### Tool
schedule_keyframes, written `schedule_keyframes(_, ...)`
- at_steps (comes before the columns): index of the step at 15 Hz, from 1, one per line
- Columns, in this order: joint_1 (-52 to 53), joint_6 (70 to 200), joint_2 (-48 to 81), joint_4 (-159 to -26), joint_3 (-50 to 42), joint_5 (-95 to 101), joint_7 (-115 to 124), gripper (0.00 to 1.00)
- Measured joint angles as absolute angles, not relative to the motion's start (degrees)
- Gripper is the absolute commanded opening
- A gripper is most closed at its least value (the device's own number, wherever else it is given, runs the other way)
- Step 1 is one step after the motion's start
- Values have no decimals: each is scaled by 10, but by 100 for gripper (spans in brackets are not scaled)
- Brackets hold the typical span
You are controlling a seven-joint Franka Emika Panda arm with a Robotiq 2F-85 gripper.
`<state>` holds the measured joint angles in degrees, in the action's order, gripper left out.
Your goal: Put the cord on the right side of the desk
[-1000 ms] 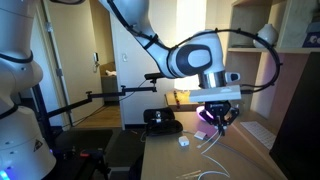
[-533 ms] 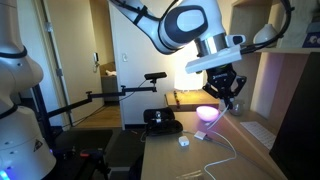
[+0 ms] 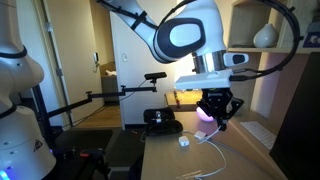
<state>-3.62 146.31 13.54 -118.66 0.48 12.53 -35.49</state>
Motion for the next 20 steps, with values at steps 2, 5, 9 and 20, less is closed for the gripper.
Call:
schedule_keyframes(2, -55, 1463, 135, -1186, -1, 83, -355, 2)
schedule_keyframes(5, -88, 1463, 135, -1184, -16, 40, -355, 2)
schedule_keyframes(9, -114, 1463, 135, -1182, -46, 34, -336, 2)
schedule_keyframes(20, -125, 1466, 138, -1178, -109, 108, -199, 2)
